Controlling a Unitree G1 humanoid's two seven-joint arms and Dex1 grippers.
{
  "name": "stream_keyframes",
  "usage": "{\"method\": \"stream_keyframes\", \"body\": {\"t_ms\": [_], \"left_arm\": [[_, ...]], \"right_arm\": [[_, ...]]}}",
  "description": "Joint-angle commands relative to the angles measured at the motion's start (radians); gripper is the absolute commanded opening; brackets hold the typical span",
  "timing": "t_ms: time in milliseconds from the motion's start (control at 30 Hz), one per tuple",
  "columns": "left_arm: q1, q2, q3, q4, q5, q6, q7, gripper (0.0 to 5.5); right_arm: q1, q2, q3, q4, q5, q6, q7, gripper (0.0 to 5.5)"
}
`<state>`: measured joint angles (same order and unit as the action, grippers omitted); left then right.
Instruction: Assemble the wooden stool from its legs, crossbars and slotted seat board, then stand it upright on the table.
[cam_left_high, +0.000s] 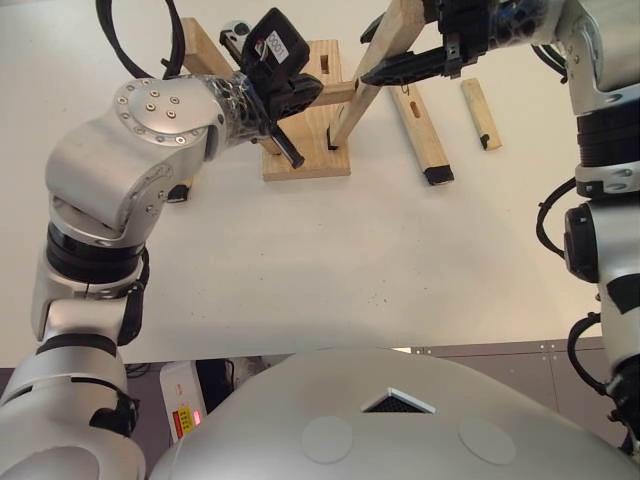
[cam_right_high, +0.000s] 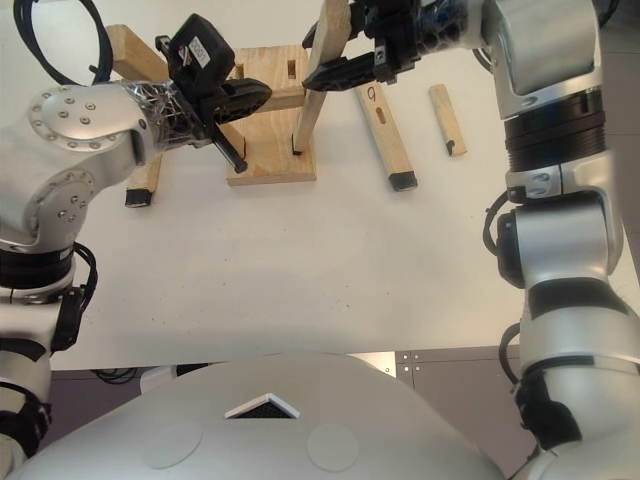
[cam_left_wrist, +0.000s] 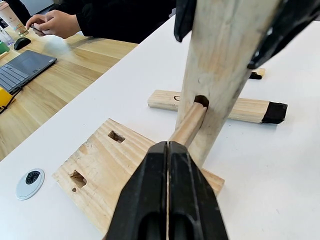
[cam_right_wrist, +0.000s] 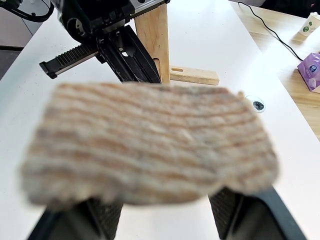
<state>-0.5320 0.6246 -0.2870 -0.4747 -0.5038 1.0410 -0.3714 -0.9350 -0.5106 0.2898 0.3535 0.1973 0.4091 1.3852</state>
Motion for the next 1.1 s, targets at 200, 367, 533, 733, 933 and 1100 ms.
{"method": "stream_keyframes", "body": {"t_ms": [200, 367, 533, 733, 933, 1100], "left_arm": [[0.060, -0.026, -0.051, 0.025, 0.064, 0.024, -0.029, 0.00], [0.066, -0.040, -0.046, 0.035, 0.080, 0.025, -0.033, 0.00], [0.000, -0.116, 0.174, 0.058, 0.037, -0.060, -0.003, 0.00], [-0.169, -0.122, 0.516, 0.057, -0.129, -0.068, 0.013, 0.00], [-0.253, -0.124, 0.768, 0.185, -0.182, -0.160, 0.183, 0.00], [-0.159, -0.078, 0.849, 0.274, -0.119, -0.203, 0.250, 0.00]], "right_arm": [[0.038, 0.099, 0.040, -0.095, 0.000, 0.067, -0.077, 2.04], [0.081, 0.125, 0.095, -0.115, -0.037, 0.075, -0.130, 2.04], [0.090, 0.152, 0.031, -0.121, 0.017, 0.141, -0.211, 2.71], [0.097, 0.139, -0.023, -0.172, 0.067, 0.164, -0.243, 3.46], [0.038, 0.186, -0.367, -0.179, 0.376, 0.373, -0.414, 3.46], [0.129, 0.204, -0.500, -0.267, 0.476, 0.418, -0.593, 2.80]]}}
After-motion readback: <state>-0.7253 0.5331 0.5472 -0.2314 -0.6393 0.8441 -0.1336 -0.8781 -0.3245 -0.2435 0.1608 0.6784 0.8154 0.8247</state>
